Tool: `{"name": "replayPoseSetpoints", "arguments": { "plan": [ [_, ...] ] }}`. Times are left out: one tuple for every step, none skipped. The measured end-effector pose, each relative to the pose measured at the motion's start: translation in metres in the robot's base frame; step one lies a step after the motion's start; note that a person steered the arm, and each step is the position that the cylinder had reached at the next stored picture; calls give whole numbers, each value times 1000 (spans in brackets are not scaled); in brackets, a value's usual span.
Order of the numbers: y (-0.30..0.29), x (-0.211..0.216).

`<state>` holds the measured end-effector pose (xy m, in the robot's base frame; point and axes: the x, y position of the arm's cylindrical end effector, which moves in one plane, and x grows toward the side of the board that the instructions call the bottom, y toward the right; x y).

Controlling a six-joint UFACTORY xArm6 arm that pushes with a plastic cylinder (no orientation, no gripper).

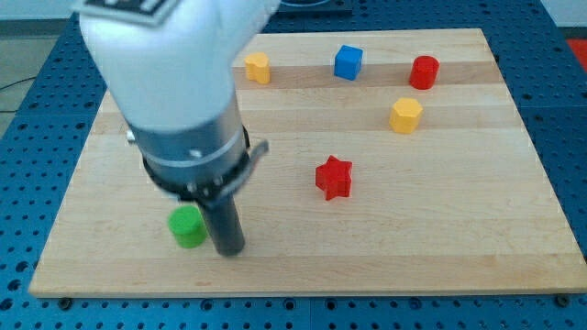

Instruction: Place blue triangle parallel to the blue cube

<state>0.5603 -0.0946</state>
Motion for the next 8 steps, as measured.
{"name": "replayPoseSetpoints", "arguments": {
  "plan": [
    [-29,-31],
    [-13,8],
    [-17,34],
    [-83,-14],
    [-49,-14],
    [-22,-14],
    [55,-19],
    [61,-74]
  ]
}}
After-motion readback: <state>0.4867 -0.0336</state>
